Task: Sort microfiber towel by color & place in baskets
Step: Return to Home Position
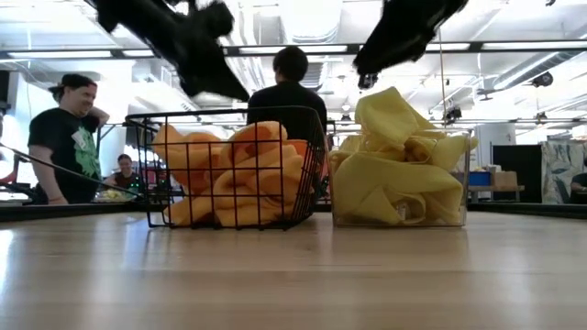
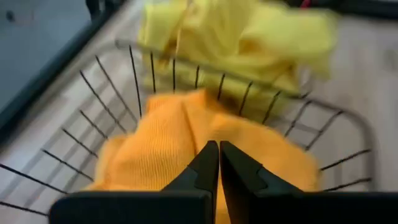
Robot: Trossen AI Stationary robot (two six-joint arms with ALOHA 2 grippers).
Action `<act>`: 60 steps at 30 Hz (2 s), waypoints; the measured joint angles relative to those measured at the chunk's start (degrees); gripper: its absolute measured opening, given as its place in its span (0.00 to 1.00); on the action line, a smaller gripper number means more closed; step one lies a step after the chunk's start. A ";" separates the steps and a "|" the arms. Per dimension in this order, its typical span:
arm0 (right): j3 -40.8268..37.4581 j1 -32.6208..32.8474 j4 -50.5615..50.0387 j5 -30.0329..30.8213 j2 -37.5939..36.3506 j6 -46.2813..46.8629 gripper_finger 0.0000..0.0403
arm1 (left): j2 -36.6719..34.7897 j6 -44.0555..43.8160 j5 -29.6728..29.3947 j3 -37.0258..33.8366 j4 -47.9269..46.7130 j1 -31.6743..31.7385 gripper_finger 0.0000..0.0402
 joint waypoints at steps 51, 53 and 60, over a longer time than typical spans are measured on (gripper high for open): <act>-57.43 21.36 44.85 7.64 -71.79 -35.04 0.58 | -70.10 15.70 -5.11 -46.11 15.42 -14.41 0.00; -57.47 20.81 44.28 7.38 -72.42 -34.91 0.58 | -69.97 15.52 -5.11 -46.11 14.14 -14.41 0.00; -57.51 17.94 42.37 7.53 -71.64 -31.49 0.58 | -69.51 14.34 -5.07 -46.11 13.74 -14.41 0.00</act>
